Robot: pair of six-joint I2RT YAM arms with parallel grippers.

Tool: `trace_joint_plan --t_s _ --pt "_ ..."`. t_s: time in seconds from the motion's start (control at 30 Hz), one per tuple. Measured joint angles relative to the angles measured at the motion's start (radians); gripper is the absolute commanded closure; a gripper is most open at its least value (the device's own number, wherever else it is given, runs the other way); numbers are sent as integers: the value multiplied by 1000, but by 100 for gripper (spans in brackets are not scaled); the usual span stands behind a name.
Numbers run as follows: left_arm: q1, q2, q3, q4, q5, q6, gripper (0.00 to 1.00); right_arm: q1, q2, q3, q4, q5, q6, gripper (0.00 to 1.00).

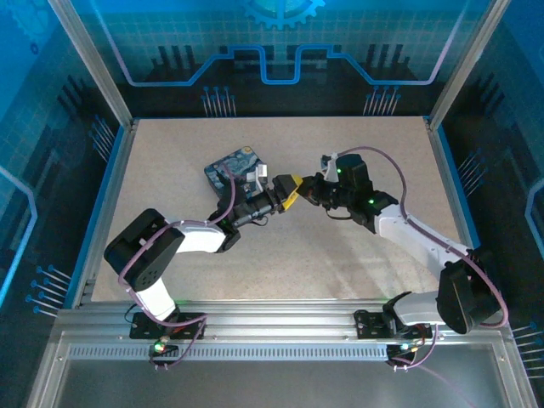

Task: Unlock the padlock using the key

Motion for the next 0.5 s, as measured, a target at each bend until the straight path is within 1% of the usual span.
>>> trace_joint_plan --t_s 0.5 --pt "-9 2 4 5 1 0 17 -8 5 0 6 37 10 100"
